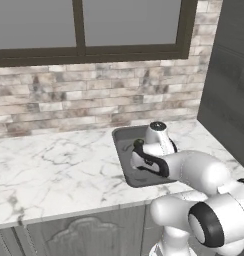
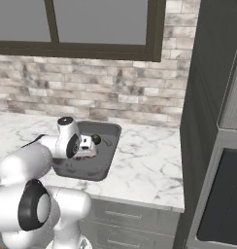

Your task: Place one squash and one chicken drumstick in each tupperware on the nearby counter, to pack two identical lunches.

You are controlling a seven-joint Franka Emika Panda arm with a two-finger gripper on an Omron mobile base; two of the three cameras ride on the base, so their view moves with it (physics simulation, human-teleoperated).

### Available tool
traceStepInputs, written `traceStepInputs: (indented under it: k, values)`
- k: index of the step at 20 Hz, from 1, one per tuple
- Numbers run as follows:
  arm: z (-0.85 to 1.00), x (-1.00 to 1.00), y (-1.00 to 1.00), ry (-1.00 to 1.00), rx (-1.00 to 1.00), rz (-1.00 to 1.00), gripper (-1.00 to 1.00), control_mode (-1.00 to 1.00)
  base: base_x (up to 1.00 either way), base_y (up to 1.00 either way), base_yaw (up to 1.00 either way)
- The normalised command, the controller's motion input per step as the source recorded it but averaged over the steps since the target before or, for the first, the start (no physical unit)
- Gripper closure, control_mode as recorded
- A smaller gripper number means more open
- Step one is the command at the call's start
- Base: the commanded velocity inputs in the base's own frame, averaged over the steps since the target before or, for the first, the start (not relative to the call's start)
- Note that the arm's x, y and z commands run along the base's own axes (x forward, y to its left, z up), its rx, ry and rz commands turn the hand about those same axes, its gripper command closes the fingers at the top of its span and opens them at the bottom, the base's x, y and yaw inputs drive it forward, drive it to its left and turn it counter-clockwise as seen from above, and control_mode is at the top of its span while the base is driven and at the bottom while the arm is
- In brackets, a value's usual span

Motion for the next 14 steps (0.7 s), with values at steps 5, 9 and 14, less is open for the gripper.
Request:
traceStepInputs:
  k: [5, 9, 14]
  values:
    - [-0.29, 0.3, 0.0, -0.02, 0.0, 0.0, 1.0, -1.0, 0.0, 0.0, 0.0]
    - [-0.3, 0.31, 0.0, -0.02, 0.0, 0.0, 1.0, -1.0, 0.0, 0.0, 0.0]
    - [-0.26, 0.32, 0.0, -0.02, 0.0, 0.0, -1.0, -1.0, 0.0, 0.0, 0.0]
